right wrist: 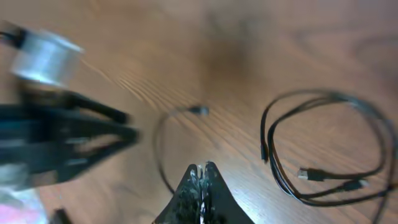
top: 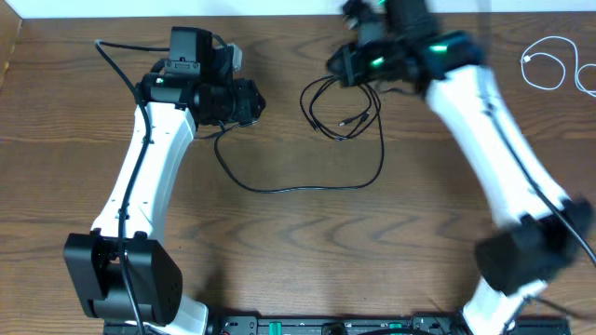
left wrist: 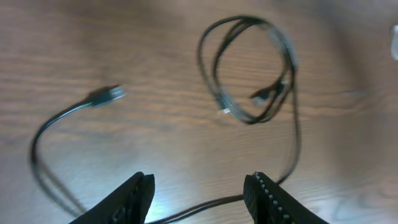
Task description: Untangle cables
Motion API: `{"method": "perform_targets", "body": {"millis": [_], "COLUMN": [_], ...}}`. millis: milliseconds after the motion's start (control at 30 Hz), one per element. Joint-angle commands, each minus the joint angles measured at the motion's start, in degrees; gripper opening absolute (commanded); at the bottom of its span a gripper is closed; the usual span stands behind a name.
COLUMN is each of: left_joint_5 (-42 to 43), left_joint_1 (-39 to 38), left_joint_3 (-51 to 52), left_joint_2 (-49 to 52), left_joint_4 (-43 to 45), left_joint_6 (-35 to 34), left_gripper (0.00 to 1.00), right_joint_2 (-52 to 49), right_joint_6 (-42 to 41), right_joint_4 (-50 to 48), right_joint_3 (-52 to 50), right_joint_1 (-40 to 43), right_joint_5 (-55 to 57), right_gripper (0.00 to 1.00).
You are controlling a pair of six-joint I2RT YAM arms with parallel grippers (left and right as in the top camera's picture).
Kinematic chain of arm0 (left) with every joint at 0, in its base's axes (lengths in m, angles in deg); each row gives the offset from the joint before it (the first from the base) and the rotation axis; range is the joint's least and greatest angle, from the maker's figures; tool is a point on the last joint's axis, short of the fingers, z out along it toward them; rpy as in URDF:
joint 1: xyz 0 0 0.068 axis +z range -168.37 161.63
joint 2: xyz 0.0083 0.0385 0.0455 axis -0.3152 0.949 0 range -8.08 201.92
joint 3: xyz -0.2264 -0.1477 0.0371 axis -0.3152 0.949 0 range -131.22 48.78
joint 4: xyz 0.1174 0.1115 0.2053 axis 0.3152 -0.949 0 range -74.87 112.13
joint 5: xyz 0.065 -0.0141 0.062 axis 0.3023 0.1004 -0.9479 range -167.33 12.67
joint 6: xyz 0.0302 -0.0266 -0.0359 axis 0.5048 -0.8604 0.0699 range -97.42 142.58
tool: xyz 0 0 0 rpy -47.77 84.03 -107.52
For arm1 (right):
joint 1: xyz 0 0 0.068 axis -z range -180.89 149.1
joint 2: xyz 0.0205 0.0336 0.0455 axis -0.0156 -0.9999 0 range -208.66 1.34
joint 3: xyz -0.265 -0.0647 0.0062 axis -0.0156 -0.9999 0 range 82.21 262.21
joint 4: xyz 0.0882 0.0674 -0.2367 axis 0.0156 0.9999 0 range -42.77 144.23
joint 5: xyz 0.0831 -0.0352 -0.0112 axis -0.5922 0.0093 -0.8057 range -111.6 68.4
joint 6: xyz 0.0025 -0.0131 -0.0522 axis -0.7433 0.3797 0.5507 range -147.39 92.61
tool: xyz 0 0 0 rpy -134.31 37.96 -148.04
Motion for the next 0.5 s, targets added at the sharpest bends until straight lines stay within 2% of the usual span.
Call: {"method": "perform_targets", "body": {"millis": [0,233,333,367,400,467], "left_joint_5": [4.5,1.4,-5.9,-8.5,-11.7,-14.3], "left_joint_1": [-1.3,-7.6,-10.8,-11.5,-12.5,-13.3], "left_joint_3": [0.3,0.3,0.3,0.3,0.3,0.3], "left_joint_2": [0.9,5.7,9.8,11.1,13.0,15.7], "left_joint_4": [2.2,10.4,14.4,15.7,17.9,21.3], "left_joint_6": [-3.1,-9.5,-13.1,-14.0,-15.2,-16.1], "left_gripper": [0.51,0.52,0.52,0.52,0.64,0.64], "right_joint_2": [1.9,2.1,2.1,2.0,1.9,1.8], "right_joint_6": [-3.7,-5.4,-5.4,-5.4,-5.4,-5.3], "right_joint_4": [2.0,6.1,7.6,8.1,8.7,9.9], "right_joint_3": [-0.1,-0.2,-0.2,-0.2,-0.2,-0.2], "right_joint_1": [2.3,7.6,10.1,10.8,11.7,12.7], "right_joint_5": [0.4,4.8,7.4,8.7,10.1,10.5], "right_gripper": [0.01,0.09,0.24,0.26,0.27,0.28]}}
